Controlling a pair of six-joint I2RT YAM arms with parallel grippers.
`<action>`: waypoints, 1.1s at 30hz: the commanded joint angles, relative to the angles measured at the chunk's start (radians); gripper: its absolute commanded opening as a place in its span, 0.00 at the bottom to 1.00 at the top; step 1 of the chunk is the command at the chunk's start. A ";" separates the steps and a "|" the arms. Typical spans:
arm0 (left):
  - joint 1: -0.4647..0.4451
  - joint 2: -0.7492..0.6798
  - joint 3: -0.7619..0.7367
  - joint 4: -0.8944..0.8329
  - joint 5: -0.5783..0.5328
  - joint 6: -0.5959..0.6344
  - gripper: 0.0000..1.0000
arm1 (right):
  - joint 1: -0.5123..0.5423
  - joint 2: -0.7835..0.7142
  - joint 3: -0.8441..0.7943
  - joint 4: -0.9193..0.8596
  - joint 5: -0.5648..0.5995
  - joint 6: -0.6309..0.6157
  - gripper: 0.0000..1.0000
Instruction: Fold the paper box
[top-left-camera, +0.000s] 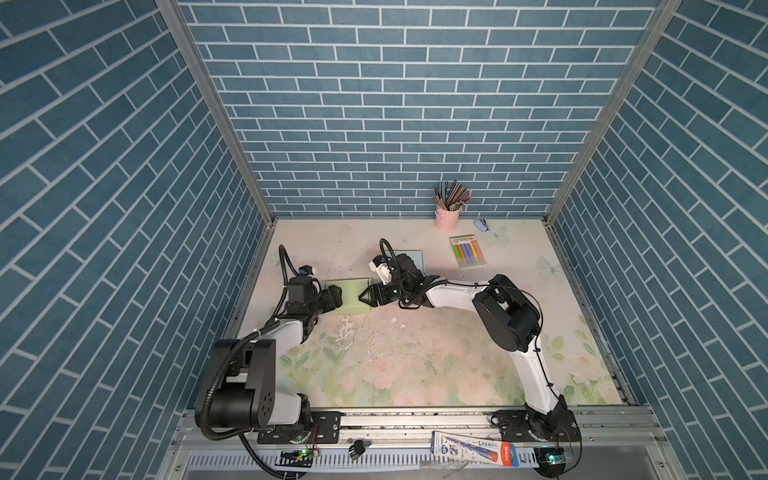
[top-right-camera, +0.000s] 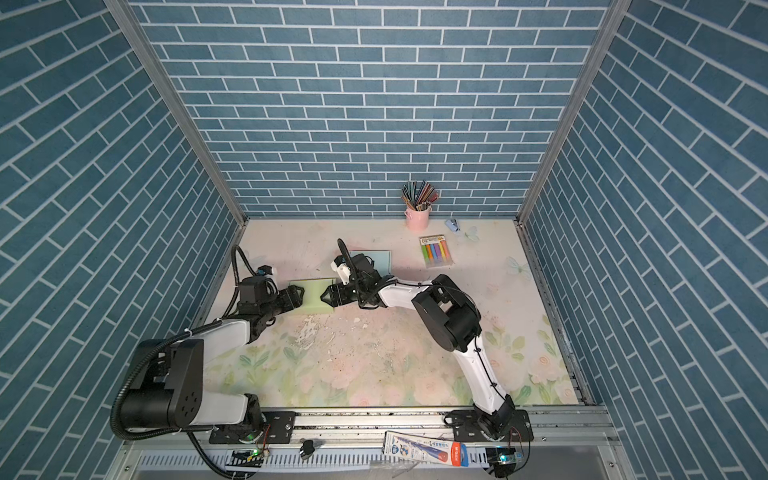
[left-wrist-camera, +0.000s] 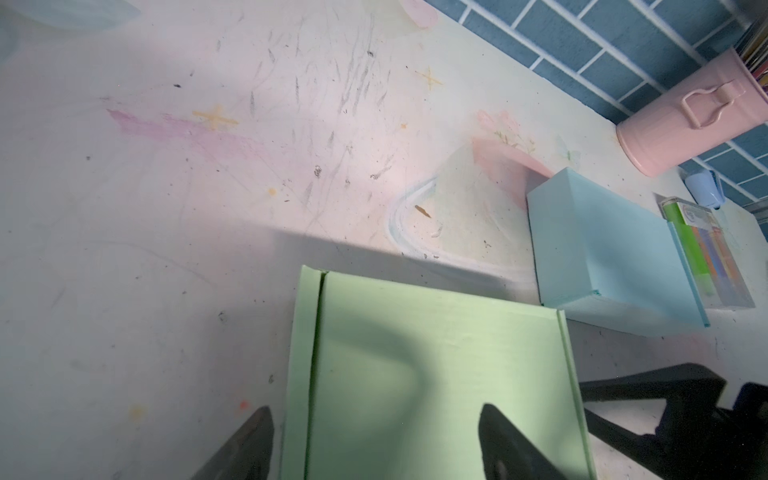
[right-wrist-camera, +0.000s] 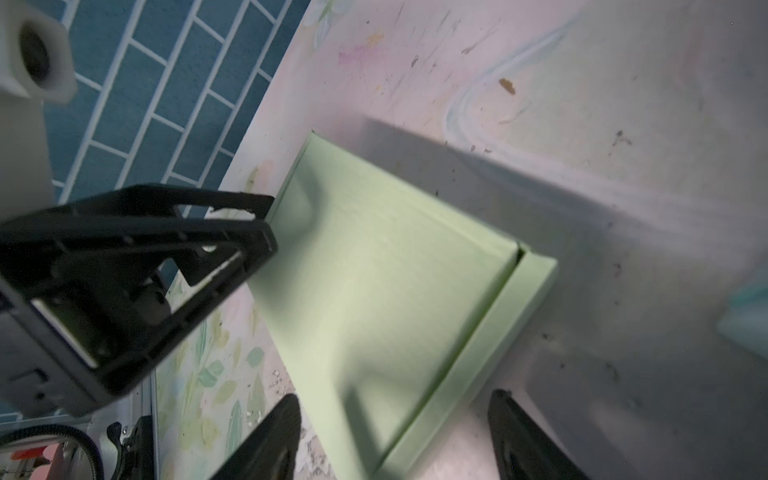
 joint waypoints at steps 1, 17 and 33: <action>0.002 -0.074 0.004 -0.048 -0.076 0.008 0.86 | -0.004 -0.092 -0.023 0.061 0.003 0.019 0.75; -0.296 -0.369 -0.145 -0.184 -0.130 -0.127 0.89 | -0.002 -0.491 -0.350 0.040 0.080 -0.060 0.76; -0.320 -0.124 -0.101 -0.048 -0.137 -0.096 0.89 | -0.072 -0.873 -0.660 -0.039 0.237 -0.130 0.76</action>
